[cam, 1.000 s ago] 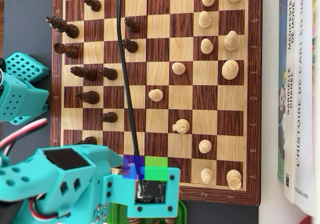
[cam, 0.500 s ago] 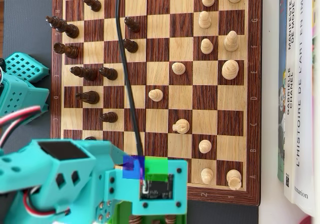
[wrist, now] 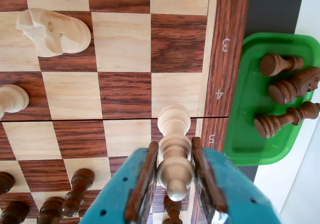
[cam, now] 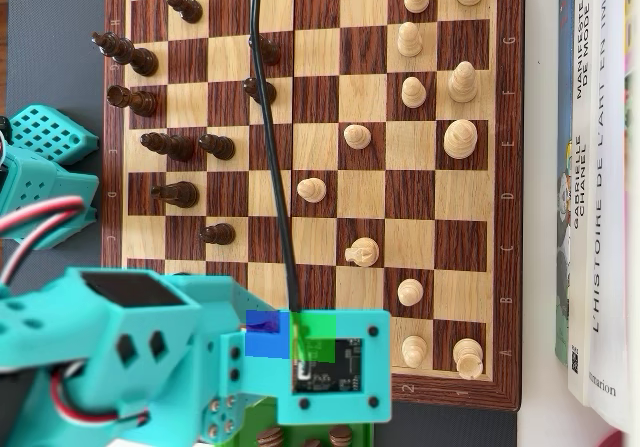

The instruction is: Play chess

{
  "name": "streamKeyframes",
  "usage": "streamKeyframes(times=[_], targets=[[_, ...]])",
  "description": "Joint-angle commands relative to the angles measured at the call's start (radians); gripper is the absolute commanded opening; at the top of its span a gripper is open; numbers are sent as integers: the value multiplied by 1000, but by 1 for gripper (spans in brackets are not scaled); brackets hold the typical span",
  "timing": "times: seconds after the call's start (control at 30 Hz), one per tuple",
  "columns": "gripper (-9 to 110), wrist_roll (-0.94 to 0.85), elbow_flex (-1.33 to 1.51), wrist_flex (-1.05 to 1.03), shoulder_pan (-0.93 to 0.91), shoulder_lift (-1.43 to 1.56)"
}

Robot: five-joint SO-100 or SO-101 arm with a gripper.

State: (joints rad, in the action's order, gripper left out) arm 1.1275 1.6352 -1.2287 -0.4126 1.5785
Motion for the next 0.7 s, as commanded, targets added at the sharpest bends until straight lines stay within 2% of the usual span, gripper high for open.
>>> streamKeyframes(times=[0.0,0.67], targets=[[10,5,-80,11,0,-28],[10,-3,-146,11,-8,-149]])
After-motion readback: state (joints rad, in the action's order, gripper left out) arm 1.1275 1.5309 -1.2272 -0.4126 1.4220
